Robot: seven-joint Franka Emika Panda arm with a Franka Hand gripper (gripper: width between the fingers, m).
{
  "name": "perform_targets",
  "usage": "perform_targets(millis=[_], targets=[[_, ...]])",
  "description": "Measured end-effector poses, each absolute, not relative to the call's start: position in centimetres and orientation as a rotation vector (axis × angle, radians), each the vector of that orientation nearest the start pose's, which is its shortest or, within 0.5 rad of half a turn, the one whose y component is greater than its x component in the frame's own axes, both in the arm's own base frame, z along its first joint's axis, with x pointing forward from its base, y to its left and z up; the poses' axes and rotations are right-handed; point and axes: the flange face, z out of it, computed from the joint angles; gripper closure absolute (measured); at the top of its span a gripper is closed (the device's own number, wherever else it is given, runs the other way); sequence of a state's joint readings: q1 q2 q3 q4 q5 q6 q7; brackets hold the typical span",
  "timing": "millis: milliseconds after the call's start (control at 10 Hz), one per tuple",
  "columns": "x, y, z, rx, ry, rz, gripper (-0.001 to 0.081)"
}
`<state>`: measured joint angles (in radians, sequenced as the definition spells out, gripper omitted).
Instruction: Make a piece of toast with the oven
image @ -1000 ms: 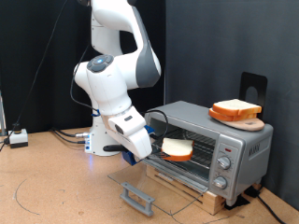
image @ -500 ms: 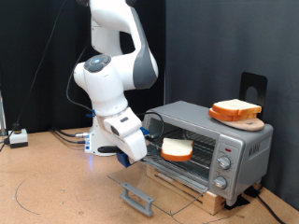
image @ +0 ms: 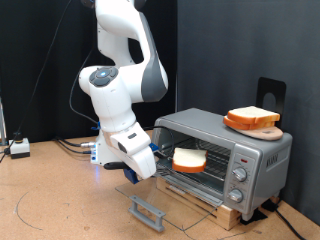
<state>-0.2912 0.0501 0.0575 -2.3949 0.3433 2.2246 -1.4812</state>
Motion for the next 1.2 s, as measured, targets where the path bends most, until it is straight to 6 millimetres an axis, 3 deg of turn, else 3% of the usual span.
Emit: perform_targets(millis=[600, 1200], targets=[[45.4, -7.8, 27.8, -2.407, -1.390, -0.045, 0.0393], [42.9, -5.4, 27.6, -2.348, -1.386, -0.010, 0.0393]])
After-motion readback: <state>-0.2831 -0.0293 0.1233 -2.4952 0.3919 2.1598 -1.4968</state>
